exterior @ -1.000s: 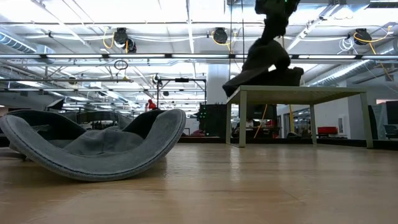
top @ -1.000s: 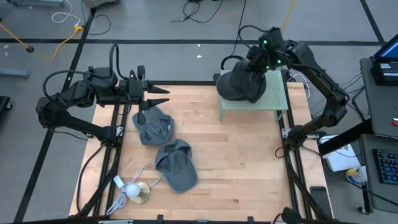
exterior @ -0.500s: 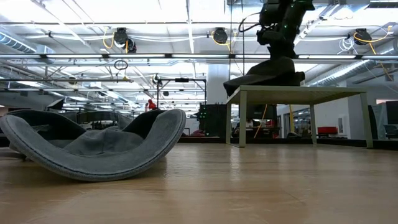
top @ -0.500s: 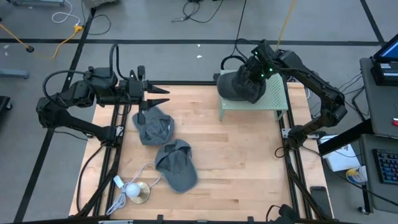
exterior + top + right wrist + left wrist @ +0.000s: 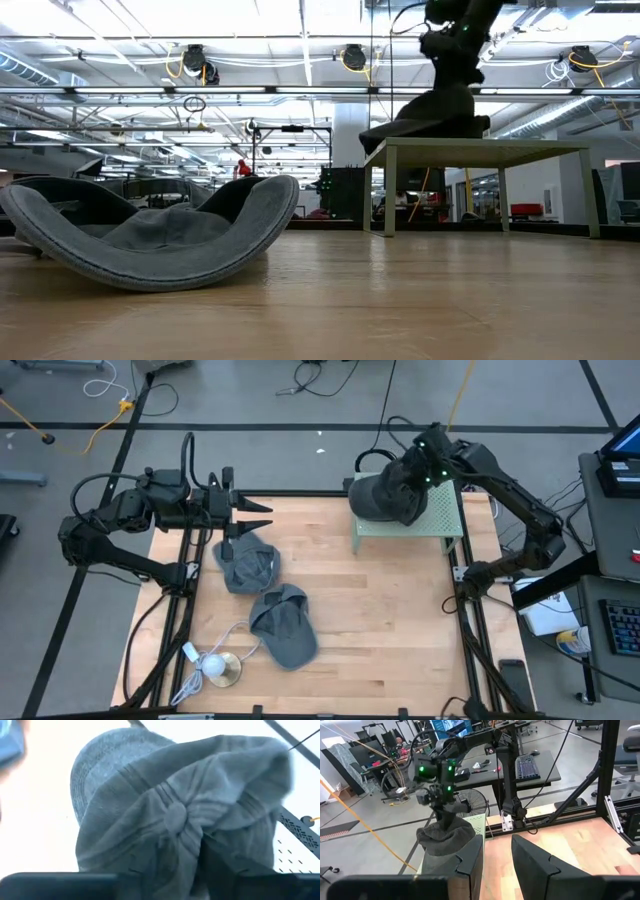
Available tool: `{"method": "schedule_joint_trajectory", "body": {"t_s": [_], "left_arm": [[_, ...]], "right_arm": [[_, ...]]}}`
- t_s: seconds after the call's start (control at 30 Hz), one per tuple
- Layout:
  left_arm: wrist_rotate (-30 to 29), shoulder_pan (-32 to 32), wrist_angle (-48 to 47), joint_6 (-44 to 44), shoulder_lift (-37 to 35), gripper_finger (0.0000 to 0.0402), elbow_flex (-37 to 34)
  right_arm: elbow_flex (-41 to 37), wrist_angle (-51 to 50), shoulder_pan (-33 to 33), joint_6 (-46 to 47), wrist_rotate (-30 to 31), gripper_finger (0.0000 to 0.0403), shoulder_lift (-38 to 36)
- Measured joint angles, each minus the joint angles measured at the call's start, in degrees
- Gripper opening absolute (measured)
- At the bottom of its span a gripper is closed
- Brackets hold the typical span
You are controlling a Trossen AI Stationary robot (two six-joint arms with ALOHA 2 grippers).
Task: Pick & Place hat
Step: Stack the black cap on the black cap on the shelf, then put the bottom gray cap on the shelf
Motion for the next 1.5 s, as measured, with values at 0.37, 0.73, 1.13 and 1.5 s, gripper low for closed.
{"method": "schedule_joint_trajectory", "body": {"t_s": [0.37, 0.73, 1.13, 1.5], "left_arm": [[-0.01, 0.00, 0.02, 0.02, 0.00, 0.0108, 0.00], [-0.01, 0.00, 0.04, -0.94, 0.00, 0.0108, 0.00], [0.00, 0.00, 0.07, -1.79, 0.00, 0.0108, 0.00], [0.00, 0.00, 0.07, -1.86, 0.00, 0.0108, 0.00]], "right_arm": [[0.00, 3.73, -0.48, 5.11, 10.23, 0.0231, -6.22], [-0.30, 10.32, -0.37, 7.68, 7.54, 0.0202, -5.34], [-6.21, 4.63, -3.78, 11.21, 14.66, 0.0153, -5.55], [-6.21, 9.48, -3.85, 8.91, 21.21, 0.0134, -10.94]]}}
